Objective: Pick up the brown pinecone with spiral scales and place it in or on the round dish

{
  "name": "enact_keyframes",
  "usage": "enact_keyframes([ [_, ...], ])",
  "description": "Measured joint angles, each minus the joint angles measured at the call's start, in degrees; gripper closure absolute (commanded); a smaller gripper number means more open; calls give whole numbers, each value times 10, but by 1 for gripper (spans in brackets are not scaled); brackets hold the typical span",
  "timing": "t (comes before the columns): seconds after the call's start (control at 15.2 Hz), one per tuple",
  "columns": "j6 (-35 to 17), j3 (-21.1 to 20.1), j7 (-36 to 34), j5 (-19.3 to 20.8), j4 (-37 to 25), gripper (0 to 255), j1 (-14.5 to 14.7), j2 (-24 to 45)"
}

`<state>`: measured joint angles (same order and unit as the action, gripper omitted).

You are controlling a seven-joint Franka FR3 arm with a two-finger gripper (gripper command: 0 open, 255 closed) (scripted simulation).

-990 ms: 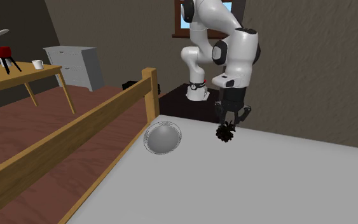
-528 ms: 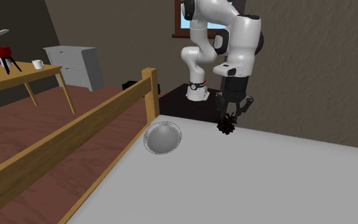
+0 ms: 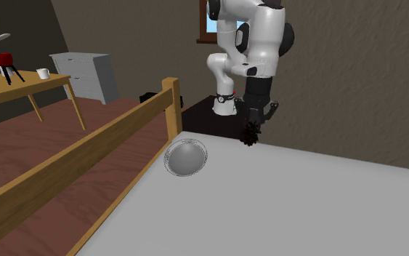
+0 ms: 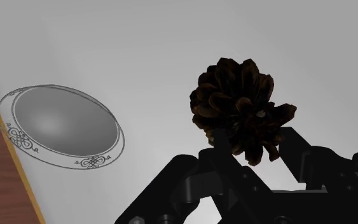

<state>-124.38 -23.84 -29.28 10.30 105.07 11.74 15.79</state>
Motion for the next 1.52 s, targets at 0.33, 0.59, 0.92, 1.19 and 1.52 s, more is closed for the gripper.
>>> enact_keyframes([
  [0.33,-3,17,76,-24,23,255,-49,-27],
  [0.59,-3,33,133,-40,35,255,-84,-42],
  [0.92,7,56,203,-52,16,255,-124,-37],
  [1.19,8,69,244,-59,13,255,-148,-37],
  [1.52,-20,72,244,-54,28,255,-149,-23],
])
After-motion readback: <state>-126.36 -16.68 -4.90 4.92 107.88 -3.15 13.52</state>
